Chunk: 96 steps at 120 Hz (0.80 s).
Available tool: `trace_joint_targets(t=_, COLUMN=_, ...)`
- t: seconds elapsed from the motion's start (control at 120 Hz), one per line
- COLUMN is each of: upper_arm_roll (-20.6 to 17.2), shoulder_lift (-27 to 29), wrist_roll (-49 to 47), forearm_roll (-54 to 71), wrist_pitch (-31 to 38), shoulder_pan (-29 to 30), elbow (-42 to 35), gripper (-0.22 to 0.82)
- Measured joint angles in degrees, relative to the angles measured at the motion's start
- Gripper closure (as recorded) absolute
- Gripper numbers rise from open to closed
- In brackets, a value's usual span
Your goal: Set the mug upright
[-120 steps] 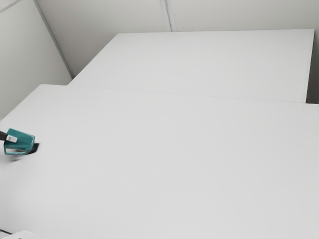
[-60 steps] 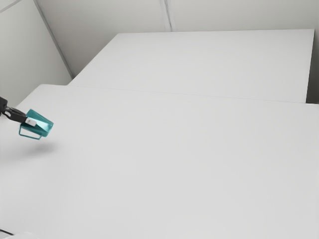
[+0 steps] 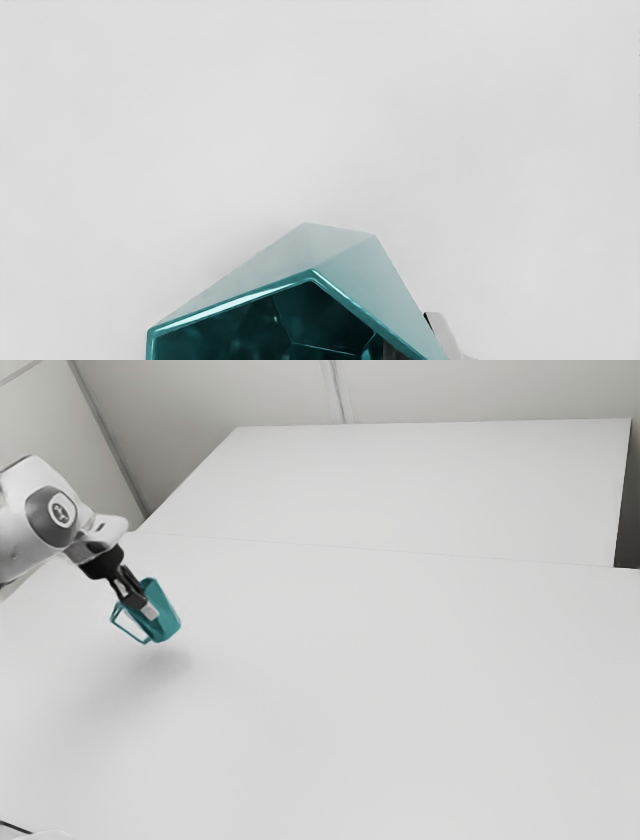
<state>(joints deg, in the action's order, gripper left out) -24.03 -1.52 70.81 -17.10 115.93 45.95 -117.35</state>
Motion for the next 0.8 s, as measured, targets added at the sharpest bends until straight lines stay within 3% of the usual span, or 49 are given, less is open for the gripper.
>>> trace_joint_targets(t=0.242, upper_arm_roll=-7.84, shoulder_lift=4.32, wrist_roll=-8.05, forearm_roll=0.75, wrist_pitch=5.29, shoulder_pan=-0.83, elbow=-6.28, gripper=0.79)
trace_joint_targets(t=0.45, upper_arm_roll=-13.70, shoulder_lift=4.57, wrist_roll=-16.66, forearm_roll=3.82, wrist_pitch=7.47, shoulder_pan=-0.03, elbow=-9.06, gripper=0.79)
trace_joint_targets(t=0.8, upper_arm_roll=-17.72, shoulder_lift=2.91, wrist_roll=-29.37, forearm_roll=6.21, wrist_pitch=14.96, shoulder_pan=-2.40, elbow=-11.46, gripper=0.79)
